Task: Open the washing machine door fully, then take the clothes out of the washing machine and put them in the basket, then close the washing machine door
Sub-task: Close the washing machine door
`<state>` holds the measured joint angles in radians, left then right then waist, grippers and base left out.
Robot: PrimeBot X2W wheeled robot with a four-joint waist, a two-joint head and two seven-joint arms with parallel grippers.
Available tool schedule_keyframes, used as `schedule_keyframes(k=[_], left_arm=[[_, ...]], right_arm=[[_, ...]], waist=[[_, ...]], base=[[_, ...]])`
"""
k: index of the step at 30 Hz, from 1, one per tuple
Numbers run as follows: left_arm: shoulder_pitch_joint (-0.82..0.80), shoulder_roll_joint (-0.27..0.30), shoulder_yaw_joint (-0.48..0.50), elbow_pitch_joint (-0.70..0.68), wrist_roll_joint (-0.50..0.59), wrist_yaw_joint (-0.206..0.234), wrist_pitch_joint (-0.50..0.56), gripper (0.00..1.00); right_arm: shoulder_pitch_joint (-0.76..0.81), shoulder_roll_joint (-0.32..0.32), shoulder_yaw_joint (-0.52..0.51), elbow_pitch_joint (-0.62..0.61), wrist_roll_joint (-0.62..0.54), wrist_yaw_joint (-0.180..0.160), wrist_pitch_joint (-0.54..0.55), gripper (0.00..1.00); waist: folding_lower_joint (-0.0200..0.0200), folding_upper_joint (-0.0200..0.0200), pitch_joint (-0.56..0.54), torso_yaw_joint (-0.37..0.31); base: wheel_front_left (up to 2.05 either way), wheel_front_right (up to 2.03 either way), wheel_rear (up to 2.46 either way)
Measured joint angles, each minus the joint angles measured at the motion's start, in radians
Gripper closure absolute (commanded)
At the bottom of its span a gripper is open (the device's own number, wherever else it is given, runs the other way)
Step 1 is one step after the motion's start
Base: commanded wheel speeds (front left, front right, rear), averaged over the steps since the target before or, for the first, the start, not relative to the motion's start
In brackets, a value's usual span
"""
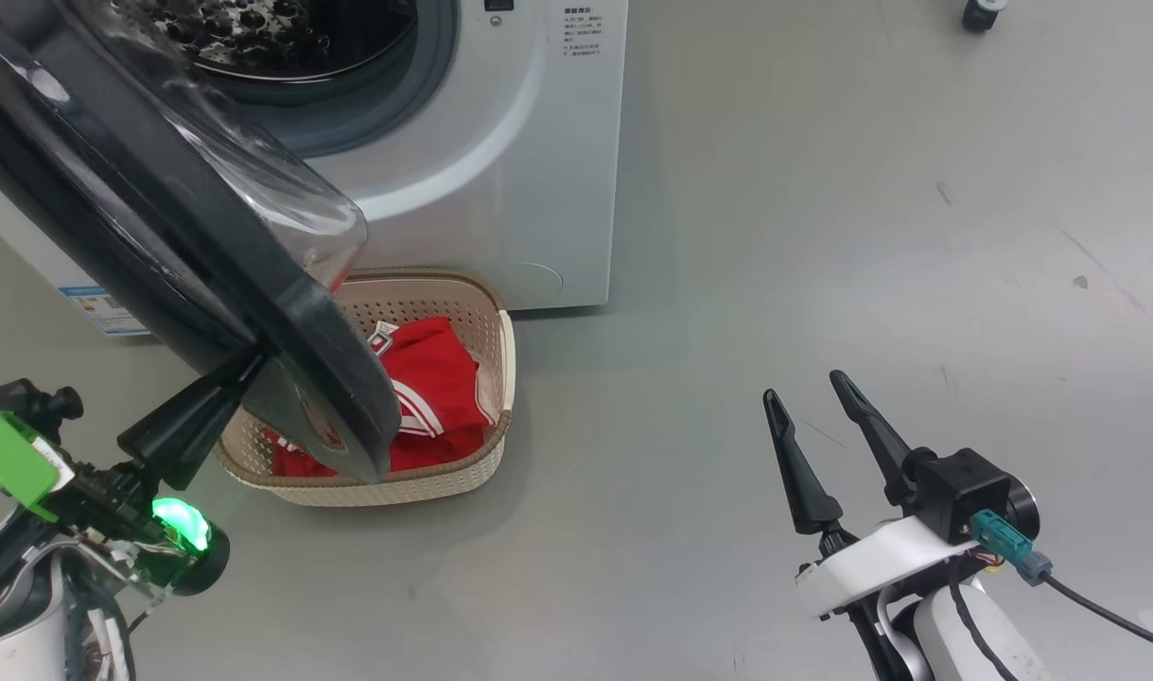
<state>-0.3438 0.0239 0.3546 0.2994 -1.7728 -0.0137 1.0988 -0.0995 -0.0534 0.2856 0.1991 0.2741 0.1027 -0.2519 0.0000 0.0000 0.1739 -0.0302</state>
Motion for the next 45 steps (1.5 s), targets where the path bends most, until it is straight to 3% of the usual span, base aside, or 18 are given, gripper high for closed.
schedule_keyframes(k=[10, 32, 42, 45], left_arm=[[-0.001, 0.0, -0.083, 0.0, -0.024, 0.0, -0.076, 1.0], [0.0, 0.0, -0.176, -0.007, -0.058, -0.002, -0.182, 1.0], [0.044, 0.0, -0.218, 0.004, -0.053, -0.043, -0.197, 1.0], [0.068, 0.0, -0.226, 0.006, -0.007, -0.06, -0.213, 1.0]], right_arm=[[0.005, 0.001, -0.008, -0.021, 0.017, -0.01, 0.0, 0.0], [0.009, 0.003, -0.008, -0.036, 0.025, -0.019, 0.0, 0.0], [0.022, 0.004, -0.024, -0.027, 0.025, -0.019, 0.0, 0.0], [0.031, 0.004, -0.028, -0.022, 0.024, -0.019, 0.0, 0.0]], waist=[[0.0, 0.0, 0.011, -0.032], [0.0, 0.0, 0.021, -0.03], [0.0, 0.0, -0.006, -0.02], [0.0, 0.0, -0.024, -0.015]], base=[[0.0, 0.0, 0.0], [0.0, 0.0, 0.0], [0.0, 0.0, 0.0], [0.0, 0.0, 0.0]])
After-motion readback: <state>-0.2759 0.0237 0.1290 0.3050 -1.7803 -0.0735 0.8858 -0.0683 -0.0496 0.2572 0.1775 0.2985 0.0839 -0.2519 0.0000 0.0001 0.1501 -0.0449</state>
